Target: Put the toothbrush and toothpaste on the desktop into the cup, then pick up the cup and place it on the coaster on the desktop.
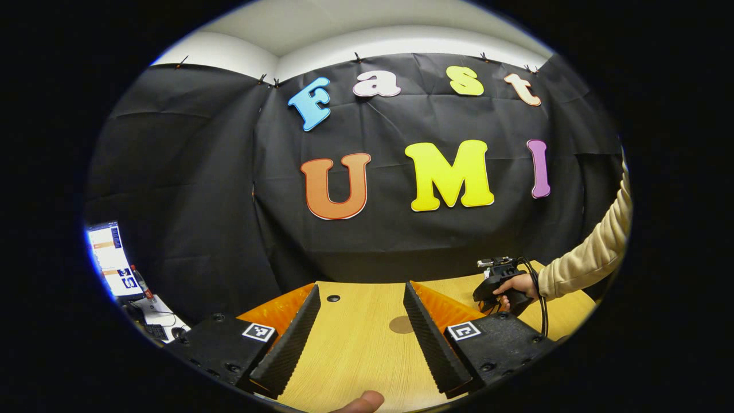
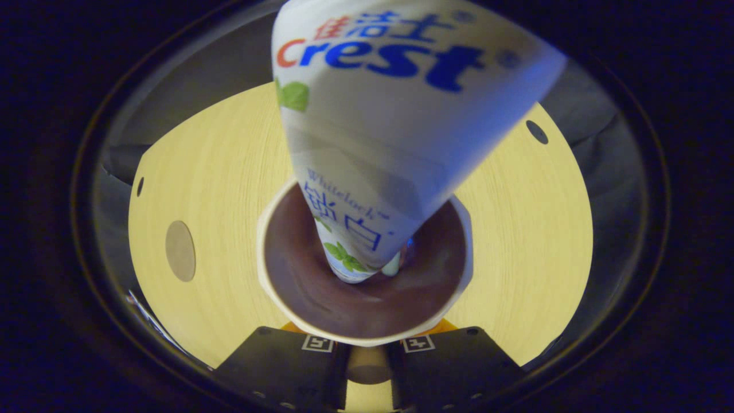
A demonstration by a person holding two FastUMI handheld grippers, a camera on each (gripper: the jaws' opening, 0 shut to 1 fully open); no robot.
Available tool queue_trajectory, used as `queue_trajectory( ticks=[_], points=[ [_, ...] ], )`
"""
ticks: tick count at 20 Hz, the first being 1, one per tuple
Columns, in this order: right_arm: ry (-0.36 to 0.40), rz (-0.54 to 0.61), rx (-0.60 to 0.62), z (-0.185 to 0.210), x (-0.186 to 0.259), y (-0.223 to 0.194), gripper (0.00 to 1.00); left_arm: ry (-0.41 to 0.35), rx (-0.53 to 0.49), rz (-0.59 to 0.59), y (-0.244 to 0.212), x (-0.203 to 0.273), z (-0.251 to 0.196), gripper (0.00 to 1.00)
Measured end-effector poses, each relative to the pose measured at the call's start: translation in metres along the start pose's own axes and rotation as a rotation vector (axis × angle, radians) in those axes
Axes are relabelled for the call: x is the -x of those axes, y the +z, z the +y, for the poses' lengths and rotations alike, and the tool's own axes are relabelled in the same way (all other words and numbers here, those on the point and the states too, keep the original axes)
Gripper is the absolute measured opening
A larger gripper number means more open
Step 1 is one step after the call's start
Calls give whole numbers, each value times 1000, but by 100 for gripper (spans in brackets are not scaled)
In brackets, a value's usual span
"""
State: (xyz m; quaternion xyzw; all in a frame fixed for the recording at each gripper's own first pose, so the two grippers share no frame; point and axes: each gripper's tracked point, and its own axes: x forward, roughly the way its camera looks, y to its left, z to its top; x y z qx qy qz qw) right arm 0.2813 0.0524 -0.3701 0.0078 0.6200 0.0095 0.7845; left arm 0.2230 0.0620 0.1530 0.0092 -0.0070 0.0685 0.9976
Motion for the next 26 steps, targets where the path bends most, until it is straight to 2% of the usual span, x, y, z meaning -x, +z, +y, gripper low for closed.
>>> queue_trajectory(
  ticks=[5,10,15,19,22,26],
  points=[
    [16,-32,27,-1,3,-3,28,-4,-14,9,-9,0,8,93],
    [33,-108,84,12,19,2,29,-45,-5,-10,-6,-5,15,93],
    [96,-118,166,70,31,-5,28,-44,8,-22,-9,-3,49,93],
    [131,-97,259,129,18,-21,28,-24,32,-8,-17,1,71,93],
    [117,-82,320,174,8,-30,29,-11,64,2,-23,5,81,93],
    [100,-77,383,199,5,-28,29,35,69,36,-41,4,97,94]
  ],
)
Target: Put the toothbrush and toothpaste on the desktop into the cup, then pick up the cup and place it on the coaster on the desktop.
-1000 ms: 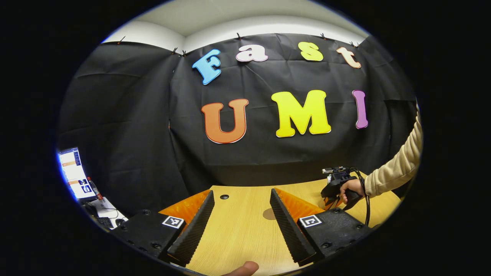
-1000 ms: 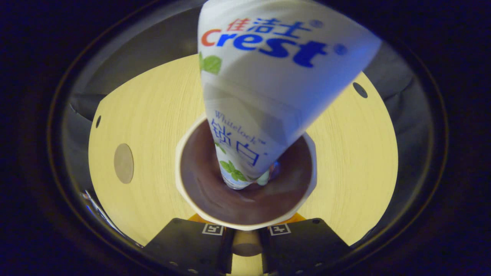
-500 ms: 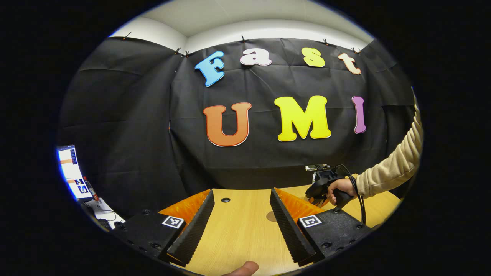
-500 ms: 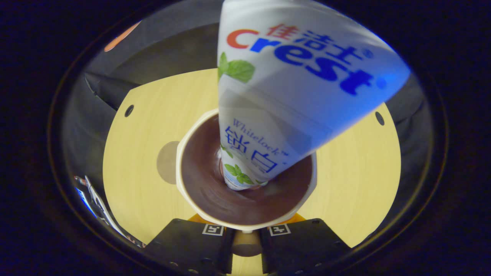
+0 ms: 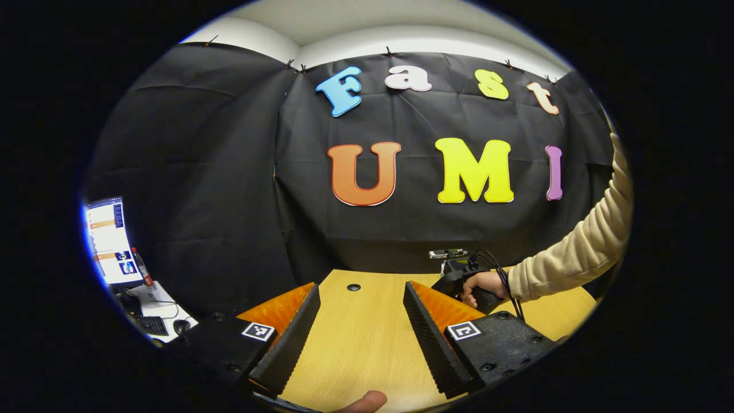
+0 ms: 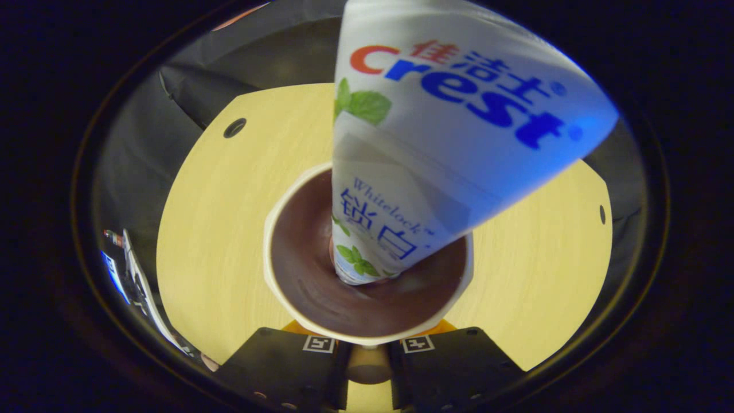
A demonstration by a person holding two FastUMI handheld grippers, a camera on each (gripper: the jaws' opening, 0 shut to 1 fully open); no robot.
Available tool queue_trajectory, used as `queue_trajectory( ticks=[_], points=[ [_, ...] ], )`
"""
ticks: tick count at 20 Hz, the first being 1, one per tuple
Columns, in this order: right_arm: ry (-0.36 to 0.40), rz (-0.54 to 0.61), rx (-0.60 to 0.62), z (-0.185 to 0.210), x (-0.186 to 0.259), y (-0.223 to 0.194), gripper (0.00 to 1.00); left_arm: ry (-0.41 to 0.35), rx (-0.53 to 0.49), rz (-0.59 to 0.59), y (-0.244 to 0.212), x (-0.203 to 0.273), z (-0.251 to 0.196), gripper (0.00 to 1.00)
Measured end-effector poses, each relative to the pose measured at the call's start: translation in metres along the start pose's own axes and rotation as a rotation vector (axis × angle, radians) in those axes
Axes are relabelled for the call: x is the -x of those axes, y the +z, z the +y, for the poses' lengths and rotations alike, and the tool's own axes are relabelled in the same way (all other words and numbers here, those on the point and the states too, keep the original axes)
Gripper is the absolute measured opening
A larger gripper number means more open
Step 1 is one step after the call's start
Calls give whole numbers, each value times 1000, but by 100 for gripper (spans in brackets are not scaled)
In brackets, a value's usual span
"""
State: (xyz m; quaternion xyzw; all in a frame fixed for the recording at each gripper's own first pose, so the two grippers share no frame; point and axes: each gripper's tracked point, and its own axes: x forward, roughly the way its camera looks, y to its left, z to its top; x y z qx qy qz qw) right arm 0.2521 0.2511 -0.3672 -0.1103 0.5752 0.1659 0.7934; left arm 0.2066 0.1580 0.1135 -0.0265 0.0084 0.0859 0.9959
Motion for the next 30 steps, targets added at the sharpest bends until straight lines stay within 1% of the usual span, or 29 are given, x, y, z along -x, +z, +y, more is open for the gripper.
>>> queue_trajectory(
  ticks=[3,5,9,11,14,15,16,17,18,19,20,21,22,24,26,27,28,29,30],
  points=[
    [-10,5,36,21,-9,4,29,5,18,10,-5,1,2,94],
    [-15,21,38,25,-21,-1,28,13,30,20,-8,2,4,94],
    [-31,14,61,28,-27,2,28,57,-8,43,-19,6,17,94],
    [-37,14,43,27,-28,1,28,59,6,55,-24,10,18,93],
    [-50,-3,43,25,-24,2,29,105,13,85,-32,17,28,93],
    [-44,-9,35,28,-20,1,35,105,8,92,-34,19,29,93],
    [-41,-19,20,28,-16,1,47,110,-4,89,-31,22,29,94],
    [-40,-35,15,28,-8,0,70,109,-19,83,-28,25,28,94],
    [-53,-54,22,26,-1,0,77,108,-38,75,-25,27,29,94],
    [-58,-79,29,25,10,1,83,104,-55,68,-22,28,29,94],
    [-60,-116,31,24,23,3,85,95,-67,59,-19,32,27,93],
    [-52,-165,19,23,44,2,89,80,-70,48,-12,34,23,93],
    [-44,-231,0,19,72,0,97,55,-56,43,-6,36,15,93],
    [-41,-313,-15,11,108,-5,97,27,-41,36,2,38,7,93],
    [-37,-462,-25,-17,180,-23,96,-29,-19,15,16,41,-9,93],
    [-42,-504,-33,-26,201,-31,96,-43,-12,10,20,42,-13,93],
    [-45,-541,-48,-34,222,-41,97,-59,-6,8,22,43,-17,93],
    [-54,-624,-78,-53,260,-64,96,-94,2,-2,31,45,-29,93],
    [-72,-666,-87,-63,277,-77,96,-112,7,-5,34,45,-35,93]
  ],
)
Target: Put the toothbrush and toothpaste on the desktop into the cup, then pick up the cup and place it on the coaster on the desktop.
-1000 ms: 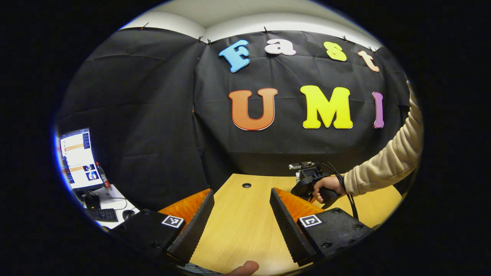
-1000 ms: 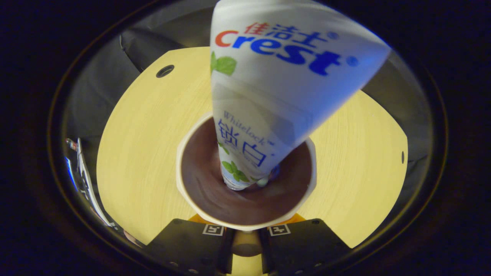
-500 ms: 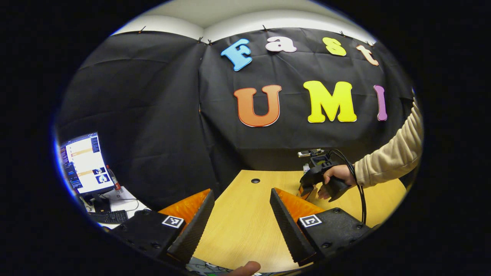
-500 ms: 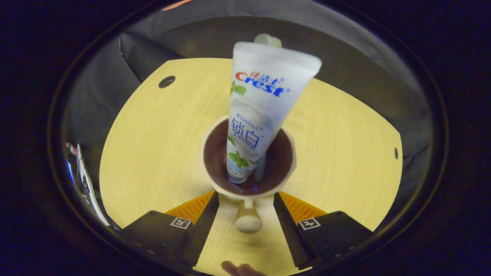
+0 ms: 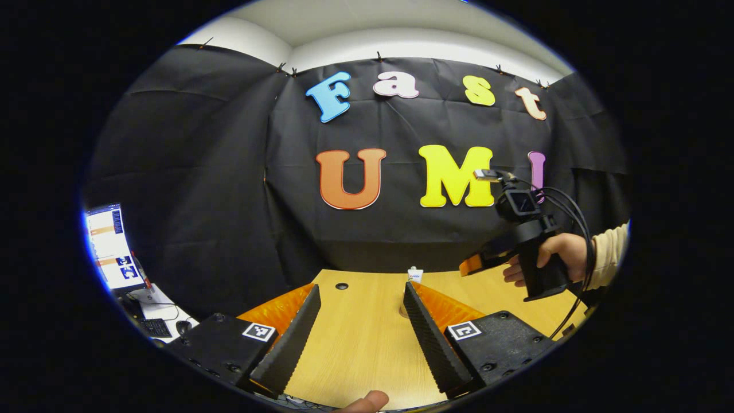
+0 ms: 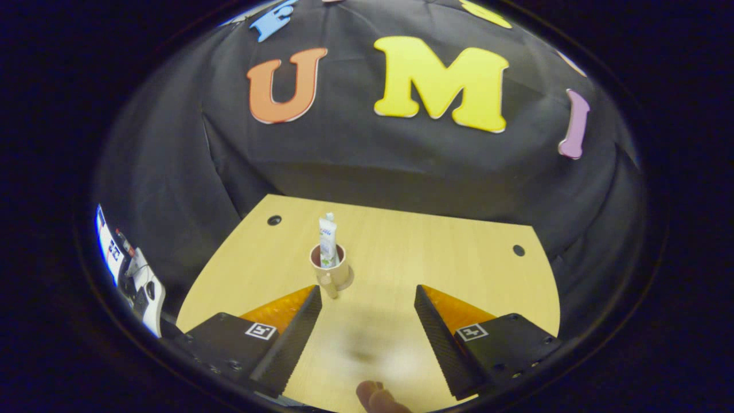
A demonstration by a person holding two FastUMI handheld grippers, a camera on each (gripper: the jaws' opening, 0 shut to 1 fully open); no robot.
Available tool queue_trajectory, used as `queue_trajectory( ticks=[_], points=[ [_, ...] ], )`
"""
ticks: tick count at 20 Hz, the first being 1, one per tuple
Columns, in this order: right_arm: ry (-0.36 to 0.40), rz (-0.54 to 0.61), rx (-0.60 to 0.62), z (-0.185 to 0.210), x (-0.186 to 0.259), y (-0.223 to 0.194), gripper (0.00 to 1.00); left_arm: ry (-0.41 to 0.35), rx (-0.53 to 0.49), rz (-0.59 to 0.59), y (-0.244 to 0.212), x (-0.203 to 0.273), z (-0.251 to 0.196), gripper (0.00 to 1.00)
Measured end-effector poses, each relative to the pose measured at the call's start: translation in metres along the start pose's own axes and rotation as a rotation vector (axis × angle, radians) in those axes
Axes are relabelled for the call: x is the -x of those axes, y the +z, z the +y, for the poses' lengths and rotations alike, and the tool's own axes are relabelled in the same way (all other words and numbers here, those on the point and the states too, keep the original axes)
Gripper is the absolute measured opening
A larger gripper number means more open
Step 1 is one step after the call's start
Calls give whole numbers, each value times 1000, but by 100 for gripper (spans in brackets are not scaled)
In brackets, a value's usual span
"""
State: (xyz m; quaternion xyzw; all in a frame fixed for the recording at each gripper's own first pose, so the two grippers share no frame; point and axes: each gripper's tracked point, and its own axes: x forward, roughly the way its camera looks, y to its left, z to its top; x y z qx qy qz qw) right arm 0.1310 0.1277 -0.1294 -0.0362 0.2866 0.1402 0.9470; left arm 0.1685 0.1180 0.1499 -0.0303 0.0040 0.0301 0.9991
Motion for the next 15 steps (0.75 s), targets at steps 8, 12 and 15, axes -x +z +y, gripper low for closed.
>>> queue_trajectory(
  ticks=[8,12,15],
  points=[
    [-131,-421,34,-67,199,-45,96,-152,23,7,3,9,-80,93],
    [-114,-463,77,-69,208,-44,96,-170,29,2,0,6,-107,93],
    [-87,-447,87,-77,199,-47,96,-157,76,30,-10,7,-126,100]
  ],
)
